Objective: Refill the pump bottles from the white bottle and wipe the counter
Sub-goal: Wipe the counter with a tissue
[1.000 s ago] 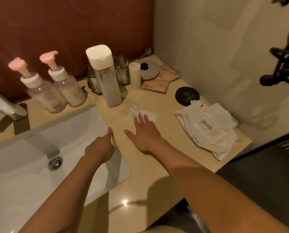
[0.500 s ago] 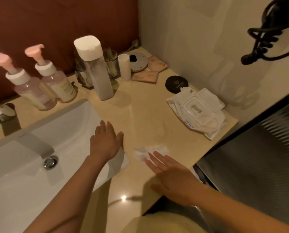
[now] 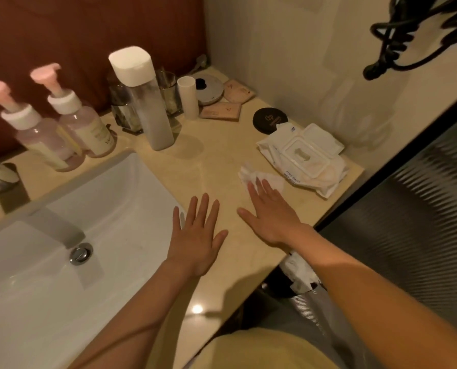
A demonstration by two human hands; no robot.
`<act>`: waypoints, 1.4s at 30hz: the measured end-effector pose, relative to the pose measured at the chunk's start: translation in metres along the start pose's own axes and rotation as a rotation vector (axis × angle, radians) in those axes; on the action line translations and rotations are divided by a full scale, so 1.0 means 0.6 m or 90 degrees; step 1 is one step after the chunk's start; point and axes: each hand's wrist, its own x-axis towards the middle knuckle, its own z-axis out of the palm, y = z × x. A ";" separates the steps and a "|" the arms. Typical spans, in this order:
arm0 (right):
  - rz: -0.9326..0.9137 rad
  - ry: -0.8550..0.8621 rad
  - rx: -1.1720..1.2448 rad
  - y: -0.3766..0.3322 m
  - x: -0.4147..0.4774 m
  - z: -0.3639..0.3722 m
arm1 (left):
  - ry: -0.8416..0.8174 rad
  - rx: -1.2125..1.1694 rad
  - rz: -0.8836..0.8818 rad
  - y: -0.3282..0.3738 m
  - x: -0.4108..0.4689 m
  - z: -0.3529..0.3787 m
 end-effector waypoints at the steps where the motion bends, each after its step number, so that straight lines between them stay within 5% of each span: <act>1: -0.015 0.006 -0.007 -0.011 -0.011 0.006 | -0.001 0.004 0.012 -0.003 -0.004 0.001; 12: -0.161 0.005 0.007 -0.029 -0.211 0.087 | 0.018 -0.077 0.031 -0.018 -0.064 0.025; 23: 0.025 0.031 -0.016 0.008 -0.105 0.048 | -0.001 -0.189 0.002 -0.024 -0.107 0.026; 32: -0.155 0.050 -0.057 -0.143 -0.150 0.114 | 0.011 -0.402 -0.008 -0.041 -0.114 0.008; 38: -0.213 0.023 0.017 -0.083 -0.238 0.110 | -0.008 -0.401 -0.025 -0.046 -0.117 0.006; 42: -0.111 -0.020 -0.005 -0.018 -0.241 0.070 | -0.006 -0.394 -0.028 -0.044 -0.117 0.008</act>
